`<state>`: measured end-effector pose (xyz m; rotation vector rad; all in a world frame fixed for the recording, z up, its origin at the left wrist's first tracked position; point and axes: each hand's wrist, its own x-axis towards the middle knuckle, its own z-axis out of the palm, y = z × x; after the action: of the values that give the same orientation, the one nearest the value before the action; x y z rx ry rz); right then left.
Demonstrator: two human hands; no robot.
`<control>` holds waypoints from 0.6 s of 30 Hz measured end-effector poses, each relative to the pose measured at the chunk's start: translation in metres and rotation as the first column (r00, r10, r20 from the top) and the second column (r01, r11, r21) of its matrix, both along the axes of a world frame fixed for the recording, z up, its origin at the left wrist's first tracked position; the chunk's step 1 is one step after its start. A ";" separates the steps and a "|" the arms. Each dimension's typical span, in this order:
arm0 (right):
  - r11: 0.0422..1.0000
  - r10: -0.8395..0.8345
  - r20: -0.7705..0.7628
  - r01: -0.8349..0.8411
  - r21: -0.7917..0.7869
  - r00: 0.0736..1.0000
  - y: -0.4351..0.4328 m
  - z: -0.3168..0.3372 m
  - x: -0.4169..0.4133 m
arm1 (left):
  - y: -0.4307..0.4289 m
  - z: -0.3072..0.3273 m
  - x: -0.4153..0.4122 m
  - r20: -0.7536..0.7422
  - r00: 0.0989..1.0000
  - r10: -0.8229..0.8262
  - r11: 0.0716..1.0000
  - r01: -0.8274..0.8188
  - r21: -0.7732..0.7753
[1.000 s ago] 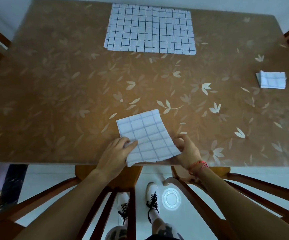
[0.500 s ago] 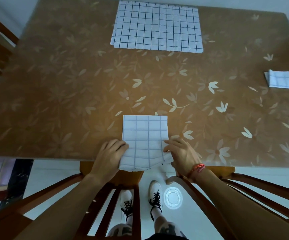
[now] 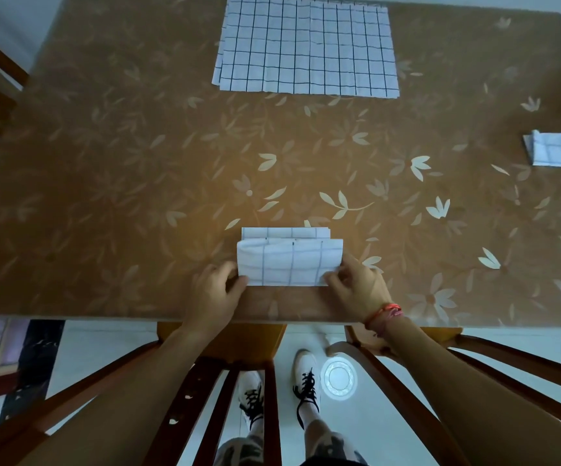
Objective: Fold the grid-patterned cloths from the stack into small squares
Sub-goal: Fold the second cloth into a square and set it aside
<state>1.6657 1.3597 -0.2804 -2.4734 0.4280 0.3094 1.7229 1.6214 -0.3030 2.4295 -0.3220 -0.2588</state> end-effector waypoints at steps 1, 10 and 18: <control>0.999 -0.047 -0.006 0.047 -0.021 0.999 0.003 0.004 0.004 | -0.001 0.000 0.002 -0.004 1.000 0.023 1.000 -0.023 0.005; 0.983 -0.184 -0.046 0.185 0.016 0.982 0.008 -0.002 0.028 | -0.003 -0.010 0.018 0.027 0.999 0.031 0.992 -0.034 0.122; 0.969 -0.213 0.069 0.220 -0.115 0.975 0.012 -0.003 0.035 | -0.002 -0.003 0.032 0.258 0.889 -0.377 0.877 0.254 0.408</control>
<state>1.7007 1.3715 -0.2831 -2.5169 0.7056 0.1263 1.7554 1.6197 -0.3056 2.7797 -0.9082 -0.0492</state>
